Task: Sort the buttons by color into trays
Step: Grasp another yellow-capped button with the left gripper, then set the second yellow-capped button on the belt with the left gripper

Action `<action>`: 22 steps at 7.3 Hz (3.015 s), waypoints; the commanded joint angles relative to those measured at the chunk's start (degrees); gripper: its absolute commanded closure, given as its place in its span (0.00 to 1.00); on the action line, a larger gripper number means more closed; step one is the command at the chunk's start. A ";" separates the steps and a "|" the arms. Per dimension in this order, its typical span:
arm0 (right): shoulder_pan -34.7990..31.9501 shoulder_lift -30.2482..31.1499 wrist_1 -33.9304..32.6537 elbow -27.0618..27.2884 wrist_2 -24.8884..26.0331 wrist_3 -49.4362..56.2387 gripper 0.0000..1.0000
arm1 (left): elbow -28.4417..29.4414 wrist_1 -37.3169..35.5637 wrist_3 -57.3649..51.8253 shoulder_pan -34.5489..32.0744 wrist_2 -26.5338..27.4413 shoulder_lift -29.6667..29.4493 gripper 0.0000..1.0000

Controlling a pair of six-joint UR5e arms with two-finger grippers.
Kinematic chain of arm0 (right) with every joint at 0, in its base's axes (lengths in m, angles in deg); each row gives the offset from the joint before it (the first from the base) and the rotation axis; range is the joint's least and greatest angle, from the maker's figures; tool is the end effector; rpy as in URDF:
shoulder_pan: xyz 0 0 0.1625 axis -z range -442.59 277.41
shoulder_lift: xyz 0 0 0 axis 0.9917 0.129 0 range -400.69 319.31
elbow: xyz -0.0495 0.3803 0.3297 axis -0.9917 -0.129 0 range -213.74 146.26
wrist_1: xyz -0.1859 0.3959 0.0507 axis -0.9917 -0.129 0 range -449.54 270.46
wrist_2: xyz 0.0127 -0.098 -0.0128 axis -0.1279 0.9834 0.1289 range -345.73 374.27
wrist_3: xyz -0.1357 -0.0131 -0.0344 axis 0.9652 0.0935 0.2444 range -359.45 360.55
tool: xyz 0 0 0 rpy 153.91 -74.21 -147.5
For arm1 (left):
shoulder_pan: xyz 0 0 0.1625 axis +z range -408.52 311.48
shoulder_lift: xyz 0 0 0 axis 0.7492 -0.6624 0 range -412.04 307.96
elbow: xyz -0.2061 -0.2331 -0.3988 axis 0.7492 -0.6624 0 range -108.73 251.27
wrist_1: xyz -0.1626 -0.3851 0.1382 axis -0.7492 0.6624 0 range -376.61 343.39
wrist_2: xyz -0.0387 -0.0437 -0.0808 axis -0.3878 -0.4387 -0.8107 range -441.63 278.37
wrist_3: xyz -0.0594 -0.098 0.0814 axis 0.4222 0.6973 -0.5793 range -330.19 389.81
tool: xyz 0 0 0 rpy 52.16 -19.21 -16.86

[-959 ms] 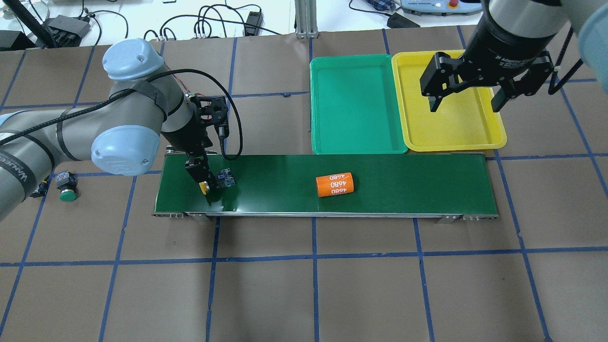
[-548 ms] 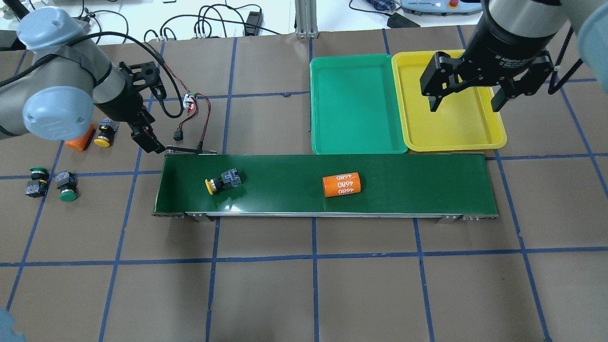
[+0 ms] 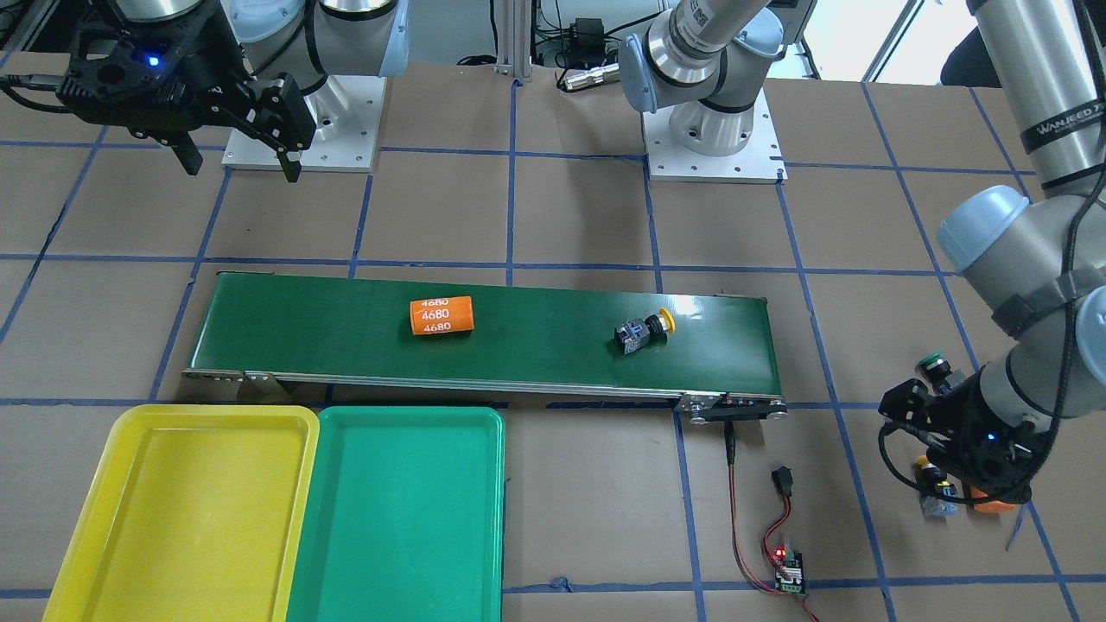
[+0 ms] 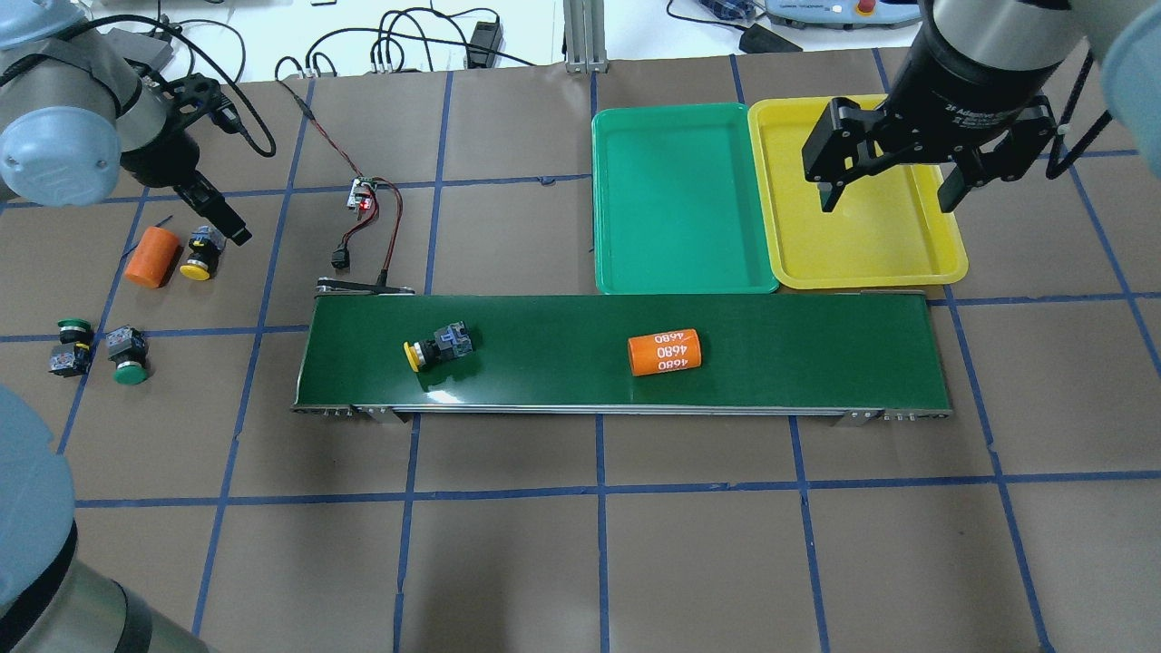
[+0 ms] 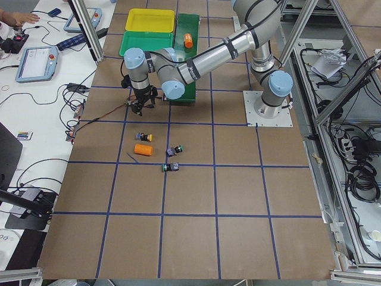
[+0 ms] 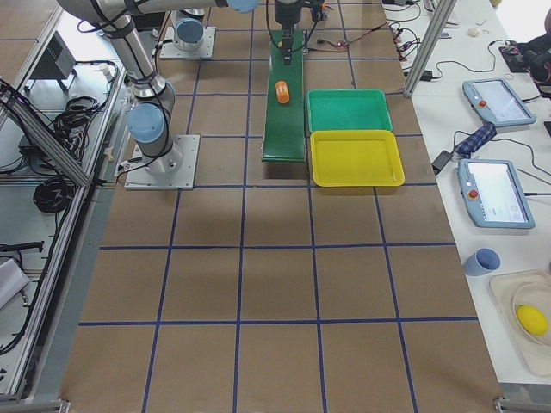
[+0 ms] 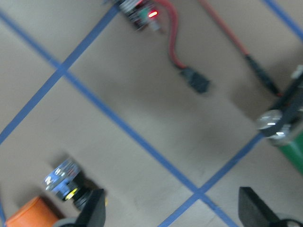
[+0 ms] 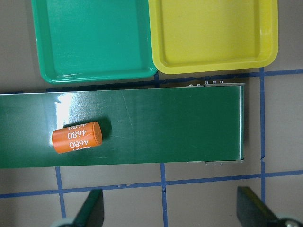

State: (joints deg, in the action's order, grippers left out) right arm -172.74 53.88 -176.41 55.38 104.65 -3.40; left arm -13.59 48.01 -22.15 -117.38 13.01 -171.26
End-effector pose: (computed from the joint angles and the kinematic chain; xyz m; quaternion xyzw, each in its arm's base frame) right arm 0.1337 -0.4824 0.5699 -0.0332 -0.9992 0.0203 0.0026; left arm 0.1507 -0.7275 0.2949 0.2650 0.9633 0.0150 0.0393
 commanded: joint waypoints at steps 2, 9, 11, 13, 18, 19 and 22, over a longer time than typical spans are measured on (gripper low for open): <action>0.15 0.00 0.12 0.00 -0.03 0.00 0.00 | 2.59 -10.30 10.01 2.95 -0.24 -8.12 0.00; 0.33 0.09 0.12 0.00 -0.03 0.00 0.00 | 1.54 -10.04 11.53 5.59 -4.46 -10.42 0.45; 0.33 0.00 0.12 0.00 -0.03 0.00 0.00 | 1.54 -9.52 11.88 5.59 -5.43 -10.33 1.00; 0.33 0.00 0.12 0.00 -0.03 0.00 0.00 | 2.42 -5.32 11.62 5.06 -5.69 -8.24 1.00; 0.33 0.00 0.12 0.00 -0.03 0.00 0.00 | -19.74 9.30 -10.81 -12.15 -6.22 16.25 1.00; 0.33 0.00 0.12 0.00 -0.12 0.00 0.00 | -24.08 7.38 -18.45 -14.87 -6.22 19.78 1.00; 0.33 0.00 0.12 0.00 -0.03 0.00 0.00 | -25.88 5.00 -32.72 -19.90 -6.13 21.58 1.00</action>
State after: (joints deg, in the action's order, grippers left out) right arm -172.42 53.88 -176.29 55.38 104.59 -3.41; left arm -38.74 54.53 -49.23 -135.96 6.86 -149.90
